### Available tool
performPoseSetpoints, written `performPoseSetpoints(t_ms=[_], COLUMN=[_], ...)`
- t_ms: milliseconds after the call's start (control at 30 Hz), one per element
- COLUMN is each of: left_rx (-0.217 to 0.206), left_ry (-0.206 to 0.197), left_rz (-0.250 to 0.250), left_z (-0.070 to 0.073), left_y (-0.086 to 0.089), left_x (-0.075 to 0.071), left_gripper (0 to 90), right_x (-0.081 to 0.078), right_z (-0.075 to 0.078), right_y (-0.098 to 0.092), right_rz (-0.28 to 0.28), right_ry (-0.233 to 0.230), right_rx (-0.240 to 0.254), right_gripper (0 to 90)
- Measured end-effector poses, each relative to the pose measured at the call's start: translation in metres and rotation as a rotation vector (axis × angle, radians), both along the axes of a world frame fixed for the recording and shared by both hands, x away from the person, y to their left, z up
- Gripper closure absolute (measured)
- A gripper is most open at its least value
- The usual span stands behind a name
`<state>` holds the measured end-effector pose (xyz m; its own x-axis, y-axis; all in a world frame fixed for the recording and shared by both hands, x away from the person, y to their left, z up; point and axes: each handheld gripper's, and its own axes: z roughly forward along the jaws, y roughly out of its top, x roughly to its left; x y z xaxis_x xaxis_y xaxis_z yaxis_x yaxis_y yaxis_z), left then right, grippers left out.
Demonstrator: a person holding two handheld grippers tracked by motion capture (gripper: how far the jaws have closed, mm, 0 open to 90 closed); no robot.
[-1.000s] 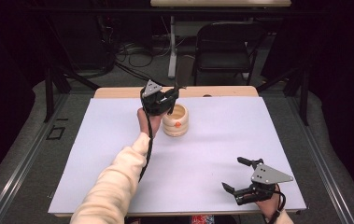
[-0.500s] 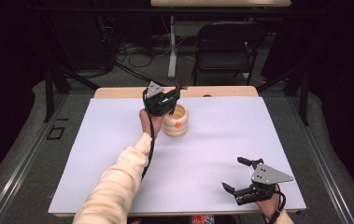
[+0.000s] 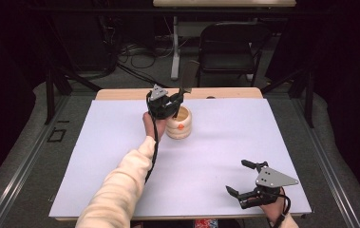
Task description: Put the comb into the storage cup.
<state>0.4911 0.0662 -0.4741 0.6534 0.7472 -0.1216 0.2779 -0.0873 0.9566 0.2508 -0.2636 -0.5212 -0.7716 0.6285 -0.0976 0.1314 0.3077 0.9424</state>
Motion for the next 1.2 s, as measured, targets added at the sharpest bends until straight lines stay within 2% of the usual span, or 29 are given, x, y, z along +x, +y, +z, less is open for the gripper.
performPoseSetpoints(t_ms=[533,600,1200], left_rx=[0.026,0.03,0.061], left_ry=[0.015,0.026,0.038], left_rz=[0.009,-0.005,-0.011], left_z=[-0.012,-0.014,-0.021], left_y=[0.001,0.001,0.001], left_x=[0.0,0.0,-0.001], left_gripper=[72.3,72.3,72.3], right_x=[0.0,0.0,0.0], right_z=[0.0,0.0,0.0], right_y=[0.0,0.0,0.0], right_rz=[0.002,0.002,0.002], right_ry=[0.001,0.001,0.001], right_rx=[-0.001,0.0,-0.001], right_gripper=[0.6,0.5,0.6])
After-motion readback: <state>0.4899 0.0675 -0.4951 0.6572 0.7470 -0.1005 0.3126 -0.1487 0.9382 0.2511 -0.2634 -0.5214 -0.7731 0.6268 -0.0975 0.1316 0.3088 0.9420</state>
